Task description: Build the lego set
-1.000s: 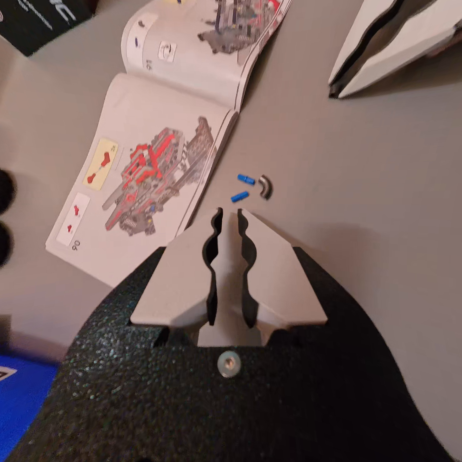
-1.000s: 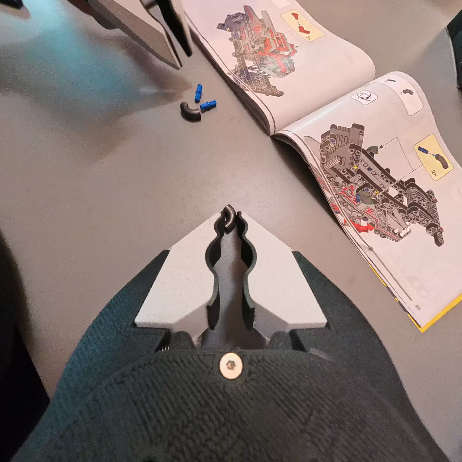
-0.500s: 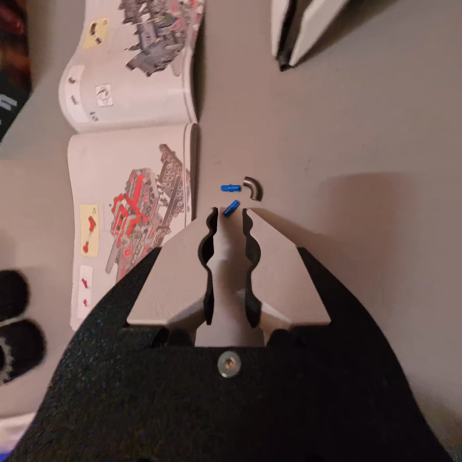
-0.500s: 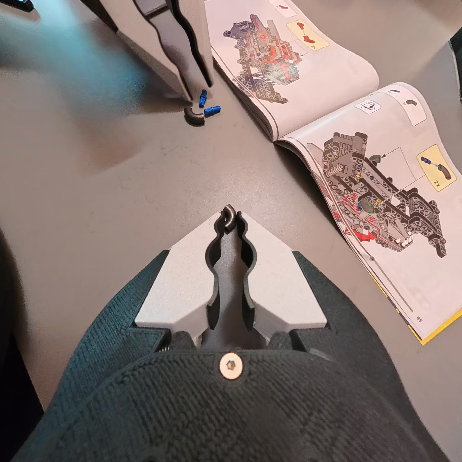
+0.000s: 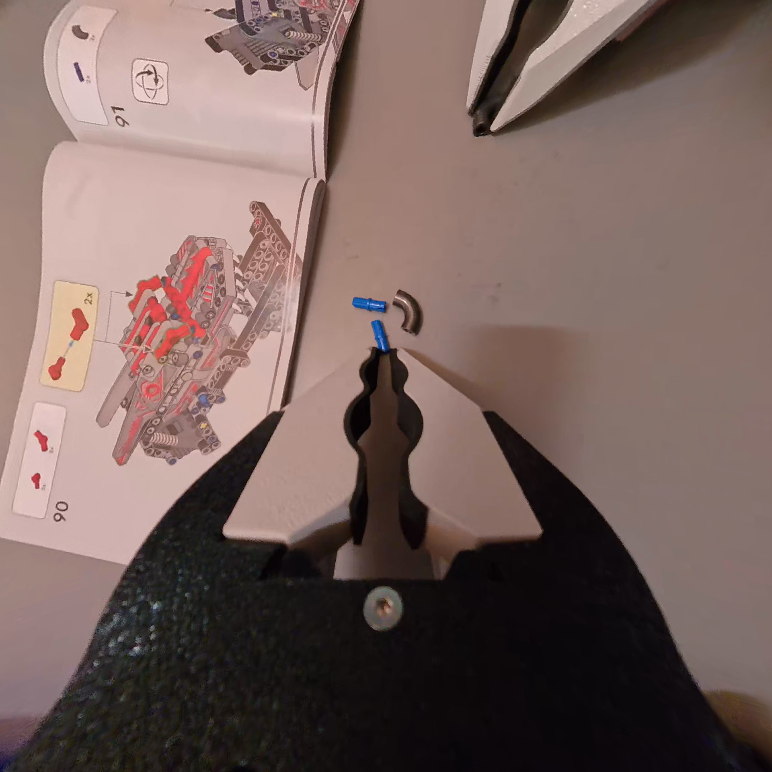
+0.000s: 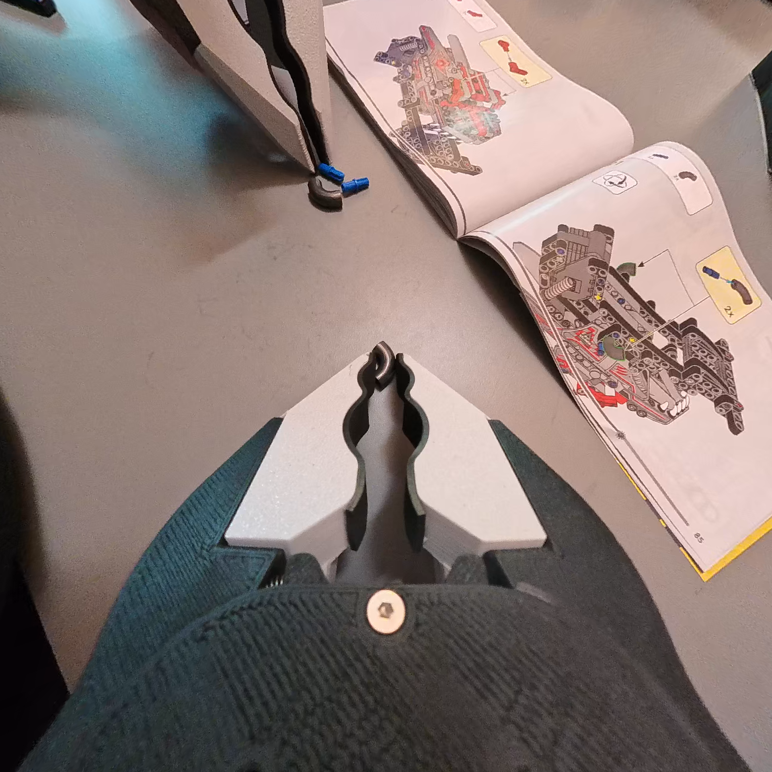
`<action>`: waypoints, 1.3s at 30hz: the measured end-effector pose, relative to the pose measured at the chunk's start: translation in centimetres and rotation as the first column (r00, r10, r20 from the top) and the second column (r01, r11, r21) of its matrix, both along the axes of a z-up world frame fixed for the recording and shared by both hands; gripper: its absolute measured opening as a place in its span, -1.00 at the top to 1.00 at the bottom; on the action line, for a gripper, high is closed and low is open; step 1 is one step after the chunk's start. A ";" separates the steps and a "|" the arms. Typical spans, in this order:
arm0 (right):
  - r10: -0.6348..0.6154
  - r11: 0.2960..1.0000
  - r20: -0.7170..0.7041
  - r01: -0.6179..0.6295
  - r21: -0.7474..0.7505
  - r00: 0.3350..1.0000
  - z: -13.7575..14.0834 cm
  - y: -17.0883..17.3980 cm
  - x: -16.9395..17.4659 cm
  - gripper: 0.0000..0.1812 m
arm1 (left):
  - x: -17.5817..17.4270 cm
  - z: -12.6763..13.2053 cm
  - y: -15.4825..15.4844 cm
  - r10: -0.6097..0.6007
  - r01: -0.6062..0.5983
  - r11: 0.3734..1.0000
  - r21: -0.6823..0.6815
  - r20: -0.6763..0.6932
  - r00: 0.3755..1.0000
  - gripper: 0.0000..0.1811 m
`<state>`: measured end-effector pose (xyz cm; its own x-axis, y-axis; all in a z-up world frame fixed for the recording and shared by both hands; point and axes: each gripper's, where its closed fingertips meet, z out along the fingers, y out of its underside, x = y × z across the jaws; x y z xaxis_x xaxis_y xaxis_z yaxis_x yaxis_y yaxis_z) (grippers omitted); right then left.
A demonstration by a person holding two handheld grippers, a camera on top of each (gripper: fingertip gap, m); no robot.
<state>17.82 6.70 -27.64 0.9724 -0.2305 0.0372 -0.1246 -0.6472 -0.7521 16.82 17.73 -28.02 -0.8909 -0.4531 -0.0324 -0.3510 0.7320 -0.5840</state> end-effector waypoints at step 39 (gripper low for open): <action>-0.030 1.000 0.012 0.031 -0.003 0.999 0.0 -0.1 0.0 0.91 | 0.3 2.0 -7.9 -0.026 0.031 0.984 -0.178 0.028 0.999 0.98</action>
